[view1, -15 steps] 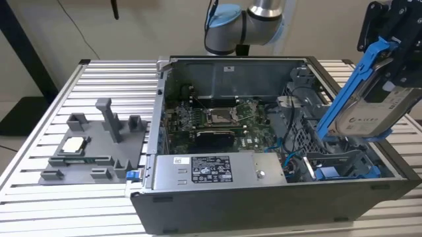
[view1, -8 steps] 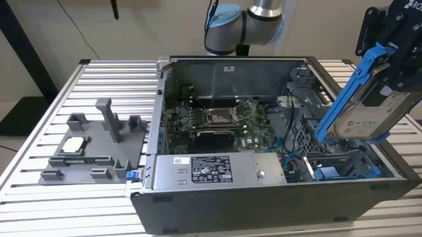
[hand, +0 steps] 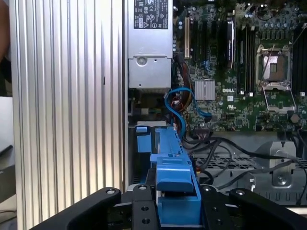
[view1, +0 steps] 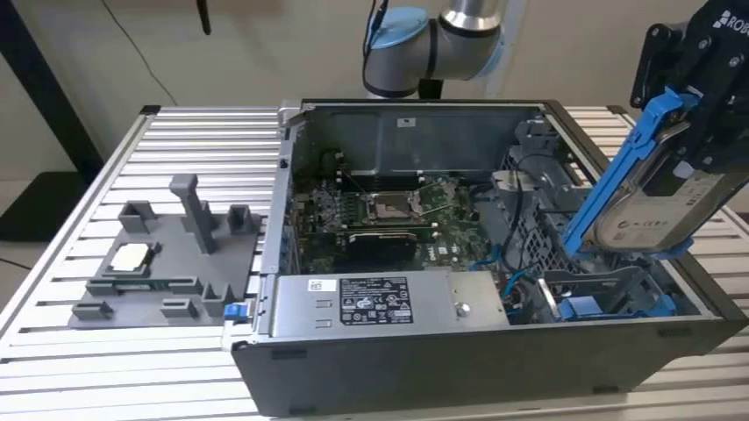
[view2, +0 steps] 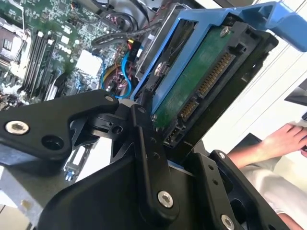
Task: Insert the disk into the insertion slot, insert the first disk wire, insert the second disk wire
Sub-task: 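Insert the disk into the insertion slot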
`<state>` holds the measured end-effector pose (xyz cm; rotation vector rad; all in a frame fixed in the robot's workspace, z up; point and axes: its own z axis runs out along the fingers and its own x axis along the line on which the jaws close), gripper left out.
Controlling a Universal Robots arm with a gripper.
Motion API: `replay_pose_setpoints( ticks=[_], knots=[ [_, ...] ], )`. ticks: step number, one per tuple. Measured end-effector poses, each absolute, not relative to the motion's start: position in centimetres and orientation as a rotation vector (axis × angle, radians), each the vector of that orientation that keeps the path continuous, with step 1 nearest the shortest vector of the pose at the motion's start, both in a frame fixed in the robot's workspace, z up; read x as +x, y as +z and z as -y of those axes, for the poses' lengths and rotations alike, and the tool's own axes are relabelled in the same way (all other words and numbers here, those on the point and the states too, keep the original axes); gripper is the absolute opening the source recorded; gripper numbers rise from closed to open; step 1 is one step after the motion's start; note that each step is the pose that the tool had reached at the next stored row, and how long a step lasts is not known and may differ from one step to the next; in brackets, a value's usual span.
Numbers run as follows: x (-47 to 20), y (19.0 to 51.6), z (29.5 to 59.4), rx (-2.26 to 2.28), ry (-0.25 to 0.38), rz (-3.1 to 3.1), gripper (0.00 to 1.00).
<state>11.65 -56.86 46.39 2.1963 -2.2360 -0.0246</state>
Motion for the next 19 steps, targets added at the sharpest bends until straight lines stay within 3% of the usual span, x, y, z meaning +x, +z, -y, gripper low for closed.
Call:
replay_pose_setpoints(
  ticks=[19],
  knots=[
    [11.6, 45.96, 56.85, 2.202, -0.009, 2.245, 0.33]
  ],
)
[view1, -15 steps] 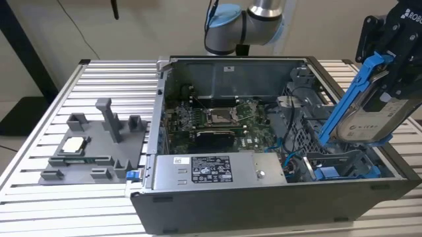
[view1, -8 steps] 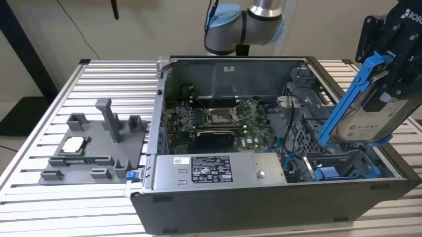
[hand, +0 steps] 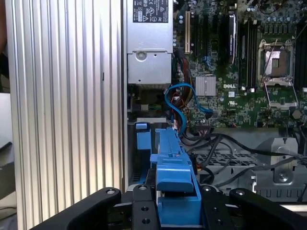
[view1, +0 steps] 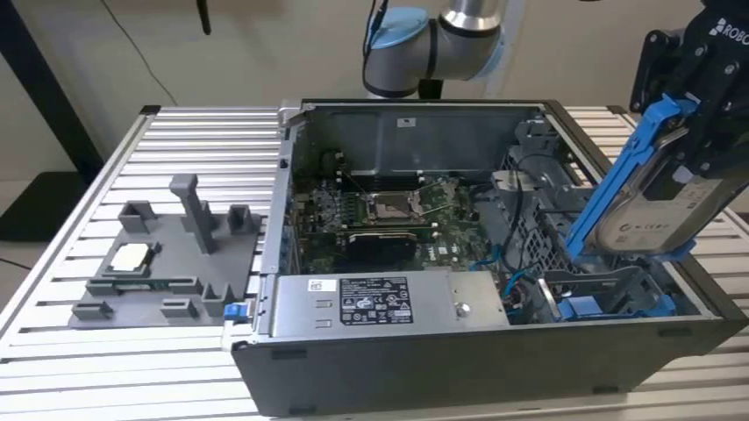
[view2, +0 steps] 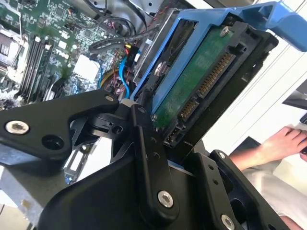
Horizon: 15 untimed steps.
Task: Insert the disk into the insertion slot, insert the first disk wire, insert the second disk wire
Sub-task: 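Insert the disk into the insertion slot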
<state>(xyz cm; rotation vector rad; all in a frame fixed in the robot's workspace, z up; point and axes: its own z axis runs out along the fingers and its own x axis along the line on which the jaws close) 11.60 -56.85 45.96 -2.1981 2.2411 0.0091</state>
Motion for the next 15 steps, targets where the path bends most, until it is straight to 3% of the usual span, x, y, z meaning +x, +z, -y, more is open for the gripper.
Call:
replay_pose_setpoints(
  ticks=[15],
  knots=[
    [11.7, 43.5, 56.9, -2.179, 0.009, -2.259, 0.33]
  ],
)
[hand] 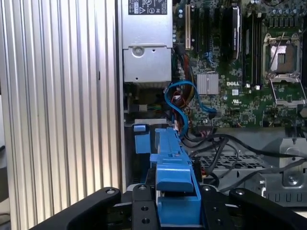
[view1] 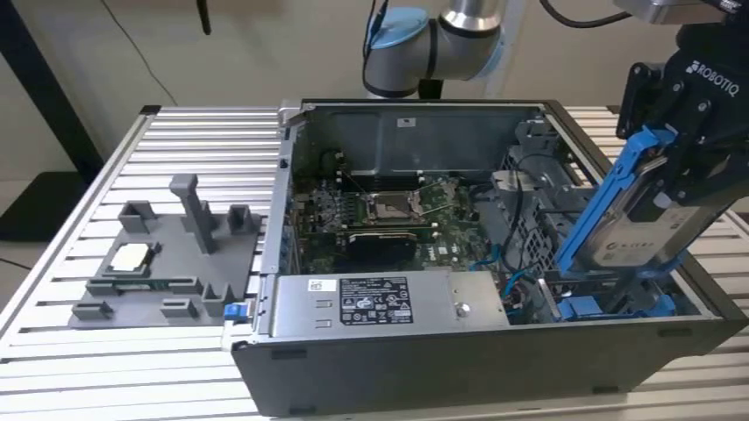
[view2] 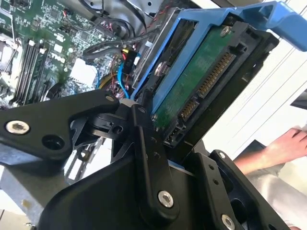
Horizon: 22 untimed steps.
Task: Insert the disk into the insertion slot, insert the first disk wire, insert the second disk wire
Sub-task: 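Insert the disk into the insertion slot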
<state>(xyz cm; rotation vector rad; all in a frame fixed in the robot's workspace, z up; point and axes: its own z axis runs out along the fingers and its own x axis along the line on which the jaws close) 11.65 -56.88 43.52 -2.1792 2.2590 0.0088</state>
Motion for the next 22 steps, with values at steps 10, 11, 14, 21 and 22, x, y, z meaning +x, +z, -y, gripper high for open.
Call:
replay_pose_setpoints(
  ticks=[10, 11, 14, 21, 22],
  knots=[
    [11.8, 42.1, 57.1, -2.163, 0.009, -2.274, 0.33],
    [11.8, 41.9, 57.1, -2.162, 0.009, -2.275, 0.33],
    [11.8, 41.7, 57.2, -2.16, 0.009, -2.277, 0.33],
    [11.7, 41.1, 57.2, -2.16, 0.009, -2.278, 0.33],
    [11.7, 41.1, 57.2, -2.16, 0.009, -2.278, 0.33]
  ],
)
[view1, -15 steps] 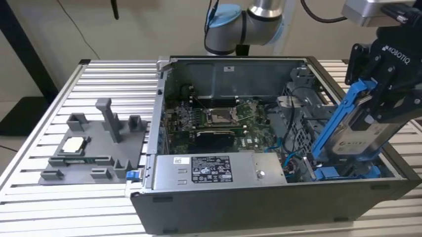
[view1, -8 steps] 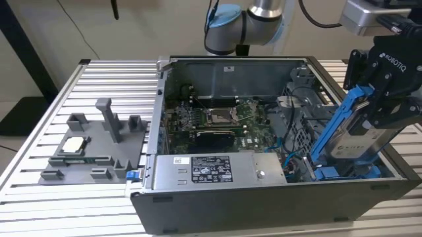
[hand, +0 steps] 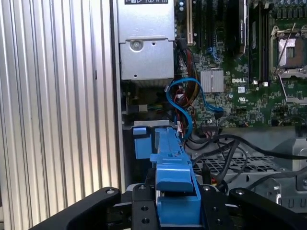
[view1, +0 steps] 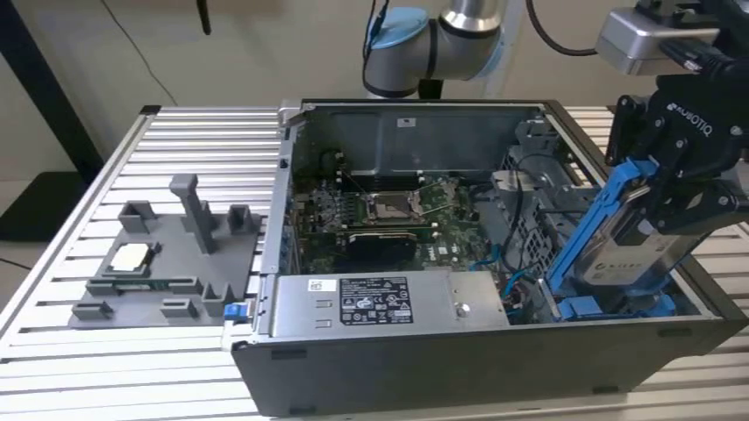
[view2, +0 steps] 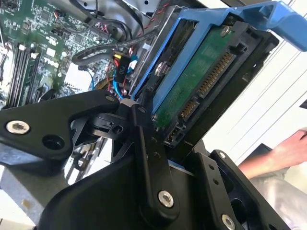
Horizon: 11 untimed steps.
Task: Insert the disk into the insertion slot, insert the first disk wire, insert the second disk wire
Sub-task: 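Insert the disk into the insertion slot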
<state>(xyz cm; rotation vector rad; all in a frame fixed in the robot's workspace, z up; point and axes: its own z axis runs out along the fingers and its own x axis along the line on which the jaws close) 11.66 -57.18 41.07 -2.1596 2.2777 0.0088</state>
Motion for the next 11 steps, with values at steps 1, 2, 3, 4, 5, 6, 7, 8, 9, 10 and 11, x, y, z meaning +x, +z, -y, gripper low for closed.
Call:
replay_pose_setpoints(
  ticks=[1, 2, 3, 4, 5, 6, 7, 8, 9, 10, 11],
  knots=[
    [11.6, 41.0, 57.2, -2.16, 0.009, -2.278, 0.33],
    [11.6, 41.0, 57.2, -2.159, 0.009, -2.278, 0.33],
    [11.6, 40.8, 57.2, -2.16, 0.009, -2.278, 0.33],
    [11.6, 40.7, 57.2, -2.159, 0.009, -2.278, 0.33],
    [11.6, 40.5, 57.2, -2.16, 0.009, -2.278, 0.33],
    [11.6, 40.3, 57.2, -2.16, 0.009, -2.278, 0.33],
    [11.6, 40.2, 57.2, -2.16, 0.009, -2.278, 0.33],
    [11.6, 40.0, 57.2, -2.16, 0.009, -2.278, 0.33],
    [11.6, 39.8, 57.2, -2.16, 0.009, -2.278, 0.33],
    [11.6, 39.6, 57.2, -2.159, 0.009, -2.278, 0.33],
    [11.6, 39.4, 57.2, -2.159, 0.009, -2.278, 0.33]
  ],
)
